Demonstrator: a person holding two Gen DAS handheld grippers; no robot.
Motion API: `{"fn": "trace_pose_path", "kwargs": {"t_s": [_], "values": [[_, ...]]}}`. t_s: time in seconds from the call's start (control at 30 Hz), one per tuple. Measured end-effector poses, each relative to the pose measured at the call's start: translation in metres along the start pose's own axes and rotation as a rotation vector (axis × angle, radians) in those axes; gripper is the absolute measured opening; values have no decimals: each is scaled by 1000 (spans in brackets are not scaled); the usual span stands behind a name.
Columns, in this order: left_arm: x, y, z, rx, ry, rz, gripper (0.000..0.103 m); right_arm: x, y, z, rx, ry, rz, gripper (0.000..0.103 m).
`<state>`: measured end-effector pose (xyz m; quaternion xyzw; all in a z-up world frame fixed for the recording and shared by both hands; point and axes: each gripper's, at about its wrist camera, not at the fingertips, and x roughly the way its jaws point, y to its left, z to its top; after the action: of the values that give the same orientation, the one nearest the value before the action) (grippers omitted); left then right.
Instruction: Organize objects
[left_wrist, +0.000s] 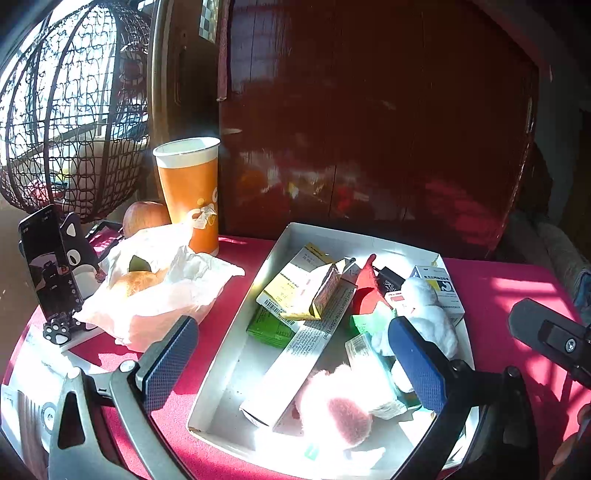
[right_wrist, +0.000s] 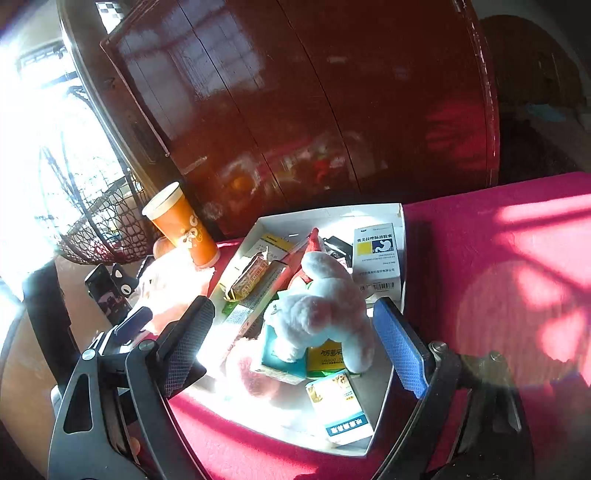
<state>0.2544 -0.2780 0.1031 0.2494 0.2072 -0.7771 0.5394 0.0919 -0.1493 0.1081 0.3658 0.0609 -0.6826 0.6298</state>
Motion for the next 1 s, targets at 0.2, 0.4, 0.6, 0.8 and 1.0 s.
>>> {"fn": "trace_pose_path", "kwargs": {"t_s": [0.2, 0.4, 0.6, 0.8, 1.0], "values": [[-38, -5, -19, 26, -51, 83, 103, -67, 1, -20, -137, -197, -156, 89], [-64, -23, -33, 79, -36, 148, 103, -83, -13, -32, -162, -177, -205, 89], [-106, -37, -48, 83, -85, 79, 103, -100, -28, -46, -131, -197, -239, 89], [-131, -59, -61, 157, -141, 147, 103, -122, -32, -54, -120, -233, -296, 89], [-137, -65, -67, 160, -105, 137, 103, -150, -35, -62, -106, -304, -379, 90]]}}
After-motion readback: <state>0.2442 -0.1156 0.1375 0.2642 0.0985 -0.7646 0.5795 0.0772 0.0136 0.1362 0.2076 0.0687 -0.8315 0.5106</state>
